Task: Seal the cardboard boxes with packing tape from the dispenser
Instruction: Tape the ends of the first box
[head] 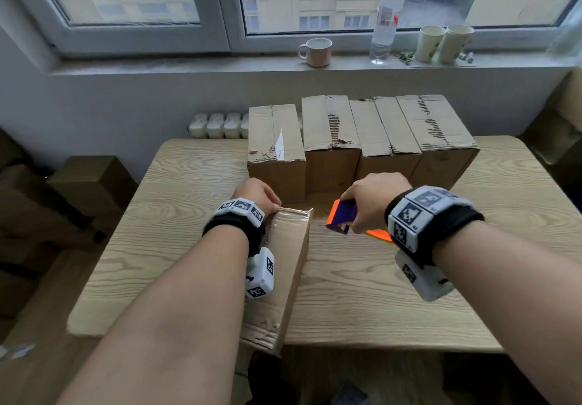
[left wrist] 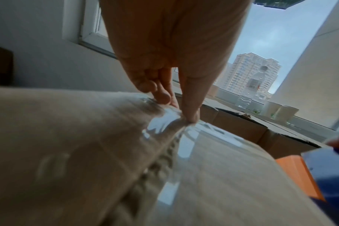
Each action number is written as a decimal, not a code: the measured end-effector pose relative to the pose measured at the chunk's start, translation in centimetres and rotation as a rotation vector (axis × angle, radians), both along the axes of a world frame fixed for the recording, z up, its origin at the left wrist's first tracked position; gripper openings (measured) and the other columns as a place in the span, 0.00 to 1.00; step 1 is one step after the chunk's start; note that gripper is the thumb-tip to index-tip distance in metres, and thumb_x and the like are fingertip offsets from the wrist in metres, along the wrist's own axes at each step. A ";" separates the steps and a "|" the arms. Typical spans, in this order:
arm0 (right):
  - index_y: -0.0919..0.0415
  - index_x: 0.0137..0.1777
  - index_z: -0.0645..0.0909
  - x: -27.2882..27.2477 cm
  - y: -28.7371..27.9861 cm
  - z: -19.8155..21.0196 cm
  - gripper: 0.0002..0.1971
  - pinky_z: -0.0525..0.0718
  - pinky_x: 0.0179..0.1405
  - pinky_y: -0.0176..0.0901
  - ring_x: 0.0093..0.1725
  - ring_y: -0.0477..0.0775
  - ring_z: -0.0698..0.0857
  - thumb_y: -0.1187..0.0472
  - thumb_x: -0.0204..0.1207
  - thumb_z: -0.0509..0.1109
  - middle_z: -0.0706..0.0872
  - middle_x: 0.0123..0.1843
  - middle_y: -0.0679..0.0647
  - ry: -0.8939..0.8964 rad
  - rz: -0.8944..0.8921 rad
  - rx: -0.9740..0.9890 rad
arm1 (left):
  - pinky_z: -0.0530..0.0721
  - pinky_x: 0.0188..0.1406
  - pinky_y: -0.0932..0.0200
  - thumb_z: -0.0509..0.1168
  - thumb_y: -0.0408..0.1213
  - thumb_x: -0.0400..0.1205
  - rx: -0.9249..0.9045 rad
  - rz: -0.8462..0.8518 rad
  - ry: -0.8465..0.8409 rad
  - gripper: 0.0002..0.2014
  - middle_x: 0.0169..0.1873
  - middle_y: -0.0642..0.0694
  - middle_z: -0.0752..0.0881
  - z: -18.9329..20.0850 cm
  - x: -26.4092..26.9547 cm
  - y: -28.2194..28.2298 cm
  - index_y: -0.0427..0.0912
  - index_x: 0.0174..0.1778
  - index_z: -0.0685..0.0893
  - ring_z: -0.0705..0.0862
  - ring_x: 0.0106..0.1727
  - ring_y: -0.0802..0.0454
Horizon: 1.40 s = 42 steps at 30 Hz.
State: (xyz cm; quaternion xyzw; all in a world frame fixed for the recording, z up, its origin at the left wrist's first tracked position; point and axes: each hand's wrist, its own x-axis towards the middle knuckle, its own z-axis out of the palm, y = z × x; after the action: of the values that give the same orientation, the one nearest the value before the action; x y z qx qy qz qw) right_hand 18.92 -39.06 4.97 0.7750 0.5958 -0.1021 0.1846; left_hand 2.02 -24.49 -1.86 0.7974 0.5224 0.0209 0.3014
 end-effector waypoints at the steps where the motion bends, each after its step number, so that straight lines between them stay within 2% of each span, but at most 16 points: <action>1: 0.41 0.57 0.83 0.4 0.1 0.2 0.23 0.73 0.39 0.41 0.53 0.53 0.85 0.43 0.59 0.74 0.86 0.51 0.46 -0.007 -0.006 0.023 | 0.82 0.52 0.61 0.74 0.30 0.73 0.025 -0.011 -0.005 0.12 0.41 0.58 0.86 0.5 0.3 0.0 0.55 0.33 0.89 0.85 0.49 0.56; 3: 0.39 0.58 0.83 1.0 0.3 0.7 0.24 0.73 0.39 0.41 0.53 0.53 0.85 0.40 0.59 0.74 0.86 0.51 0.45 -0.016 -0.013 0.053 | 0.82 0.54 0.62 0.71 0.26 0.72 0.052 -0.129 -0.033 0.17 0.44 0.59 0.85 1.6 1.3 -0.4 0.58 0.40 0.91 0.84 0.49 0.57; 5: 0.38 0.58 0.83 1.5 0.3 1.1 0.25 0.76 0.40 0.41 0.52 0.53 0.84 0.40 0.58 0.74 0.87 0.50 0.44 0.011 -0.044 0.088 | 0.81 0.48 0.66 0.75 0.33 0.71 -0.014 -0.283 -0.055 0.11 0.40 0.59 0.87 2.5 2.4 -1.1 0.55 0.44 0.92 0.85 0.46 0.61; 7: 0.36 0.59 0.82 1.6 0.1 1.1 0.25 0.79 0.42 0.42 0.51 0.53 0.85 0.40 0.58 0.74 0.87 0.50 0.43 0.021 -0.060 0.106 | 0.80 0.42 0.68 0.77 0.38 0.70 -0.043 -0.383 0.001 0.08 0.33 0.62 0.87 2.5 3.2 -1.9 0.54 0.42 0.93 0.85 0.41 0.62; 10: 0.37 0.61 0.81 1.5 -0.3 0.7 0.27 0.81 0.46 0.43 0.53 0.52 0.84 0.40 0.59 0.72 0.87 0.52 0.43 0.024 -0.061 0.104 | 0.80 0.41 0.66 0.77 0.38 0.71 -0.035 -0.465 0.102 0.07 0.28 0.63 0.82 1.5 3.7 -2.1 0.54 0.43 0.93 0.81 0.37 0.62; 13: 0.38 0.62 0.80 1.7 -0.8 0.4 0.26 0.81 0.46 0.43 0.53 0.51 0.83 0.42 0.60 0.72 0.86 0.53 0.43 0.047 -0.083 0.082 | 0.80 0.44 0.65 0.77 0.41 0.72 -0.014 -0.505 0.122 0.07 0.30 0.62 0.82 1.4 3.7 -1.5 0.53 0.45 0.93 0.81 0.39 0.61; 17: 0.38 0.62 0.80 2.0 -0.9 0.5 0.25 0.77 0.42 0.41 0.50 0.51 0.81 0.43 0.61 0.72 0.85 0.51 0.43 0.057 -0.095 0.074 | 0.83 0.48 0.62 0.77 0.43 0.73 -0.014 -0.523 0.172 0.09 0.36 0.56 0.85 1.7 4.0 -1.1 0.51 0.48 0.92 0.83 0.43 0.58; 21: 0.37 0.64 0.79 2.6 -1.0 0.9 0.27 0.76 0.43 0.42 0.54 0.50 0.82 0.37 0.61 0.72 0.85 0.54 0.43 0.052 -0.104 0.118 | 0.82 0.51 0.62 0.77 0.45 0.73 -0.045 -0.508 0.197 0.11 0.43 0.53 0.90 1.3 4.0 -0.6 0.49 0.50 0.92 0.84 0.48 0.58; 24: 0.36 0.65 0.78 2.7 -1.2 1.2 0.28 0.75 0.44 0.42 0.55 0.51 0.82 0.37 0.62 0.72 0.85 0.55 0.43 0.053 -0.113 0.139 | 0.83 0.54 0.61 0.78 0.46 0.71 -0.059 -0.442 0.173 0.11 0.44 0.53 0.91 0.6 3.7 -0.2 0.49 0.47 0.93 0.86 0.49 0.59; 27: 0.36 0.62 0.79 2.6 -1.6 1.5 0.26 0.74 0.43 0.41 0.49 0.49 0.78 0.39 0.62 0.72 0.85 0.51 0.40 0.079 -0.128 0.164 | 0.81 0.50 0.64 0.78 0.49 0.70 -0.045 -0.352 0.126 0.11 0.41 0.54 0.91 -0.1 3.0 0.0 0.51 0.45 0.93 0.85 0.46 0.60; 30: 0.36 0.63 0.78 2.6 -2.0 1.7 0.26 0.76 0.43 0.41 0.50 0.49 0.79 0.41 0.62 0.72 0.85 0.50 0.39 0.104 -0.147 0.190 | 0.78 0.48 0.65 0.77 0.48 0.72 0.012 -0.218 0.090 0.10 0.43 0.52 0.91 -0.4 1.7 0.8 0.49 0.45 0.93 0.86 0.49 0.57; 33: 0.35 0.66 0.77 2.9 -2.1 2.2 0.27 0.80 0.47 0.42 0.55 0.50 0.82 0.43 0.63 0.72 0.86 0.54 0.41 0.102 -0.168 0.231 | 0.80 0.58 0.60 0.74 0.46 0.74 0.067 -0.105 0.102 0.12 0.53 0.52 0.89 -0.8 0.6 1.9 0.54 0.54 0.89 0.85 0.57 0.53; 35: 0.35 0.66 0.77 3.1 -2.1 2.5 0.27 0.81 0.48 0.42 0.56 0.51 0.82 0.43 0.63 0.72 0.86 0.54 0.41 0.093 -0.179 0.262 | 0.78 0.67 0.57 0.73 0.42 0.75 0.087 -0.140 0.081 0.16 0.61 0.52 0.86 -0.4 0.8 2.0 0.60 0.59 0.87 0.82 0.63 0.53; 36: 0.35 0.66 0.77 3.1 -2.0 2.6 0.28 0.80 0.47 0.42 0.55 0.51 0.82 0.43 0.63 0.72 0.86 0.54 0.41 0.088 -0.184 0.280 | 0.77 0.68 0.58 0.73 0.41 0.75 0.062 -0.207 0.066 0.16 0.62 0.53 0.85 -0.1 1.0 1.8 0.60 0.58 0.87 0.81 0.65 0.54; 39: 0.36 0.67 0.76 3.0 -1.9 2.6 0.28 0.80 0.46 0.41 0.54 0.51 0.83 0.44 0.63 0.72 0.86 0.54 0.42 0.083 -0.202 0.321 | 0.78 0.57 0.65 0.80 0.52 0.66 -0.144 -0.389 0.152 0.19 0.51 0.58 0.87 0.8 1.6 0.5 0.56 0.53 0.90 0.83 0.58 0.59; 42: 0.35 0.68 0.76 2.7 -1.8 2.6 0.29 0.81 0.49 0.42 0.55 0.51 0.83 0.44 0.64 0.72 0.87 0.55 0.42 0.085 -0.214 0.341 | 0.80 0.46 0.66 0.81 0.61 0.57 -0.124 -0.385 0.260 0.23 0.41 0.58 0.88 -0.4 0.9 0.4 0.55 0.44 0.91 0.85 0.49 0.61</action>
State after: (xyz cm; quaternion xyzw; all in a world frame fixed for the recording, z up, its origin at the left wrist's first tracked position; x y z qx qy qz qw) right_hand 21.64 -40.87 7.54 0.8489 0.5259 -0.0516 0.0134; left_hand 2.95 -24.06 -2.21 0.8582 0.3956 -0.1720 0.2783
